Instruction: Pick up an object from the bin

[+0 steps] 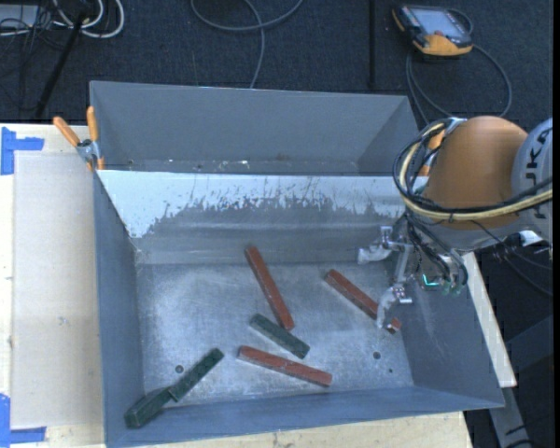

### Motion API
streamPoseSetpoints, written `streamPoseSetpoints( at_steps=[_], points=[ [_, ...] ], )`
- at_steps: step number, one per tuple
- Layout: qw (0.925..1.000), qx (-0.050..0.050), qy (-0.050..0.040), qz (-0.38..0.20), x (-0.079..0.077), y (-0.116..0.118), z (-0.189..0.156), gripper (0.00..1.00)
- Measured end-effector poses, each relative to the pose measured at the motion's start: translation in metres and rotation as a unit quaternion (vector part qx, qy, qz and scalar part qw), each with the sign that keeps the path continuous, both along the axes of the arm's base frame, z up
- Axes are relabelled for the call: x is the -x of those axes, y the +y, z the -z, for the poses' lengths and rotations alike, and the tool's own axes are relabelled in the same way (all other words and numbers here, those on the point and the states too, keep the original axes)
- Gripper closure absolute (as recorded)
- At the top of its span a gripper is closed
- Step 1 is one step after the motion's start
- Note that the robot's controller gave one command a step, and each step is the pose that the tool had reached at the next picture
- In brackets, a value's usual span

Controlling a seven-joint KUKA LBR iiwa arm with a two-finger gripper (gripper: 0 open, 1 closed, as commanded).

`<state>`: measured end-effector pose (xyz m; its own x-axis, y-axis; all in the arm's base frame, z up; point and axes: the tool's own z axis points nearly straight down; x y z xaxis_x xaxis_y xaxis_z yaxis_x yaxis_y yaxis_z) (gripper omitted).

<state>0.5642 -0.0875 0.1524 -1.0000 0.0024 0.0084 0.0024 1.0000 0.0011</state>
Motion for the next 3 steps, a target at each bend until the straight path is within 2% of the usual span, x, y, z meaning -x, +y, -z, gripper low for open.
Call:
streamPoseSetpoints(
  at_steps=[1,2,3],
  points=[
    [1.0000,0.001,-0.0038,-0.001,-0.002,0.000,-0.005,0.00],
    [0.9981,0.000,-0.0055,0.062,-0.007,-0.038,0.024,0.00],
    [0.9970,0.001,-0.0035,0.078,-0.004,-0.065,0.039,0.00]
  ],
)
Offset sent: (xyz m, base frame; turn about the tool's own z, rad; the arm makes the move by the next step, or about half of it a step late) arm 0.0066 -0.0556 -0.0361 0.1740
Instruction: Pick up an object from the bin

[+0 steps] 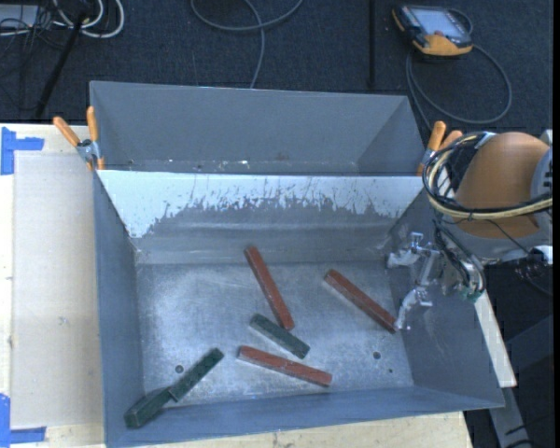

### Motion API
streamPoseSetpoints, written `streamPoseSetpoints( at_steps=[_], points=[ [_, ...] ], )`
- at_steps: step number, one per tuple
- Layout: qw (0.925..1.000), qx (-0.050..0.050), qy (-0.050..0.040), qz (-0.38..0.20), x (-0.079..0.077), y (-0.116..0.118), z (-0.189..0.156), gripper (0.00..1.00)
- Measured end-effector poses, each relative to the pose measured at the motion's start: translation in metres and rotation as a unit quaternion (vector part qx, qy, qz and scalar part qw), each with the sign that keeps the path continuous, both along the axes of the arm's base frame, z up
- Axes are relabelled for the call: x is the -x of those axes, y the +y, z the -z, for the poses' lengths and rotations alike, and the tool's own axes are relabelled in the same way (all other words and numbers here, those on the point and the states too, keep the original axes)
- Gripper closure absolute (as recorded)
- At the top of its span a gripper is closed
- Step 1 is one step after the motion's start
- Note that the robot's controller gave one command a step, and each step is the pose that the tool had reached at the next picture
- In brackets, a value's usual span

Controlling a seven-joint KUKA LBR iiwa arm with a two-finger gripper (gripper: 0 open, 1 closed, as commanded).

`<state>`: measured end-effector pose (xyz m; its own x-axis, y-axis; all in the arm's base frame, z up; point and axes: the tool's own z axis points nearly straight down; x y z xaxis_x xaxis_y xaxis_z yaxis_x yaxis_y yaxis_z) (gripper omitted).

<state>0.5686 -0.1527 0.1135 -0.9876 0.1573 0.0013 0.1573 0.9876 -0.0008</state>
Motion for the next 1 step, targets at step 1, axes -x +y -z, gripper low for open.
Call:
streamPoseSetpoints(
  at_steps=[1],
  points=[
    [0.9988,-0.001,-0.0018,0.048,-0.0011,0.0120,-0.0169,0.00]
  ],
)
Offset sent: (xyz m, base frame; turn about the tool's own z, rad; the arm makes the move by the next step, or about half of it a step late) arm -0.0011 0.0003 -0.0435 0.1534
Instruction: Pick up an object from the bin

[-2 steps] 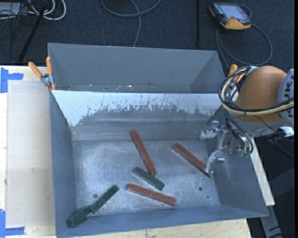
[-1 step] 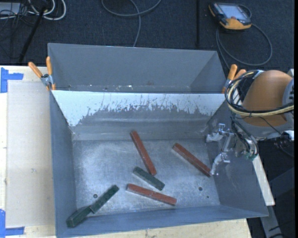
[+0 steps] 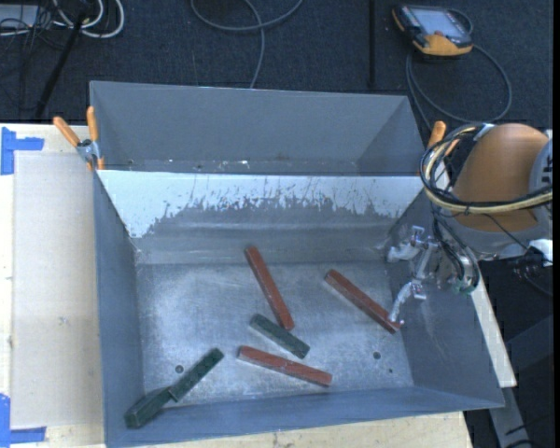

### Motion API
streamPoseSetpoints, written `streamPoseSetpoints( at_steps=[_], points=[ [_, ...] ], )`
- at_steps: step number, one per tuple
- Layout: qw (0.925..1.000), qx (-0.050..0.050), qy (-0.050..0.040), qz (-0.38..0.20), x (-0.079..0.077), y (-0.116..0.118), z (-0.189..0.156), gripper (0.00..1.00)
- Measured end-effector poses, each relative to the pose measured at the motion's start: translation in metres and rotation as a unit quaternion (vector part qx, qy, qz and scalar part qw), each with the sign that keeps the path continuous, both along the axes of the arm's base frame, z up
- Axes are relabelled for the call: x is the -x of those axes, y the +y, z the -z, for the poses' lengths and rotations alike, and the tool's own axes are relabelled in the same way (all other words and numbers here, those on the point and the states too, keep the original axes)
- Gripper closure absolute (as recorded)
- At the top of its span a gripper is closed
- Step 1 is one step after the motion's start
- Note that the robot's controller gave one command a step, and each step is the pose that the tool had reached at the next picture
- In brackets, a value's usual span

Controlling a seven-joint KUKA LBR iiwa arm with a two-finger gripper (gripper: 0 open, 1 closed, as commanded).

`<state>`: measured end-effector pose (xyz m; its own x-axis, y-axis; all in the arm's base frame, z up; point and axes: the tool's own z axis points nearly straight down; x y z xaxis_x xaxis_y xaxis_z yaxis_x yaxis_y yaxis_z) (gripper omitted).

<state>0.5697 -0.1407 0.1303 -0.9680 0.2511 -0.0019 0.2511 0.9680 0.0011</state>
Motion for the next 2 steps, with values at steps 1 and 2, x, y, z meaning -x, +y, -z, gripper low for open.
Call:
streamPoseSetpoints(
  at_steps=[1,2],
  points=[
    [0.9997,0.000,-0.0001,0.025,0.001,-0.010,0.055,0.00],
    [0.9984,0.003,-0.0188,0.052,-0.011,-0.013,0.061,1.00]
  ],
)
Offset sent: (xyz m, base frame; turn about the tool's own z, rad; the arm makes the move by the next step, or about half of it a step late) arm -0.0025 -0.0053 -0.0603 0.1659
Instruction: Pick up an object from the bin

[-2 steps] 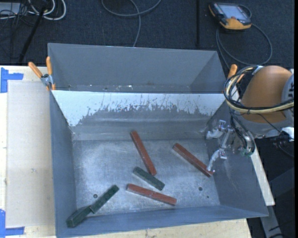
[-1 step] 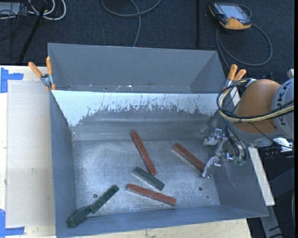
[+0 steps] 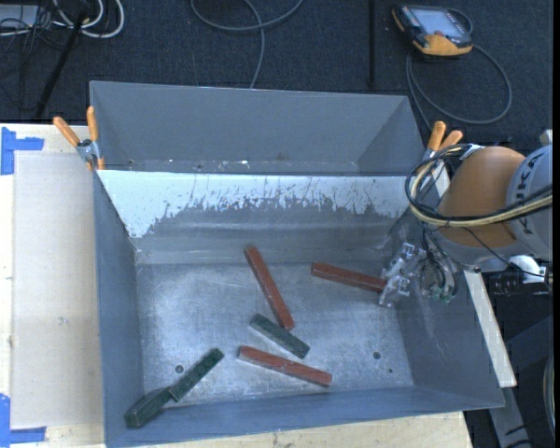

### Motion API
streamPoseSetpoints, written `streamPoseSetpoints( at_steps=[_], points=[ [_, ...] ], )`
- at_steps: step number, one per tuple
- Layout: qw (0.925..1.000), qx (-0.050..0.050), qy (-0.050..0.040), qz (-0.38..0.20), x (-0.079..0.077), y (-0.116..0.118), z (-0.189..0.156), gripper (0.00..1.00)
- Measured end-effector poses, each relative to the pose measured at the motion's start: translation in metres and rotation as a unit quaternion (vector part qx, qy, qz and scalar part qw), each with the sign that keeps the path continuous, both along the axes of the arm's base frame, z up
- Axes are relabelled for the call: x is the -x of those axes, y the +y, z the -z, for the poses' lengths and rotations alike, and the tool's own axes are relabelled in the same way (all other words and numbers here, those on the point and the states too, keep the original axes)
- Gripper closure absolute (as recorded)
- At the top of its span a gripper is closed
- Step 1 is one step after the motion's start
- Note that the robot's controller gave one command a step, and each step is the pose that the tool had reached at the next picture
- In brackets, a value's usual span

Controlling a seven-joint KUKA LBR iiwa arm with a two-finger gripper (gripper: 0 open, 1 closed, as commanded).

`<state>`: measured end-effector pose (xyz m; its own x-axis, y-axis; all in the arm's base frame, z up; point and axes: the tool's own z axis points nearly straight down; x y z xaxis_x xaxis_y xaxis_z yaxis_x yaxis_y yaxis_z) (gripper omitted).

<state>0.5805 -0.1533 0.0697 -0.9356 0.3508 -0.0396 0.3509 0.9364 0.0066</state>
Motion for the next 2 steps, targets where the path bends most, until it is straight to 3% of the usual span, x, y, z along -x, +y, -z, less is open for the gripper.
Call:
streamPoseSetpoints(
  at_steps=[2],
  points=[
    [1.0000,-0.001,0.0022,0.004,-0.0001,0.0003,-0.0035,1.00]
  ],
)
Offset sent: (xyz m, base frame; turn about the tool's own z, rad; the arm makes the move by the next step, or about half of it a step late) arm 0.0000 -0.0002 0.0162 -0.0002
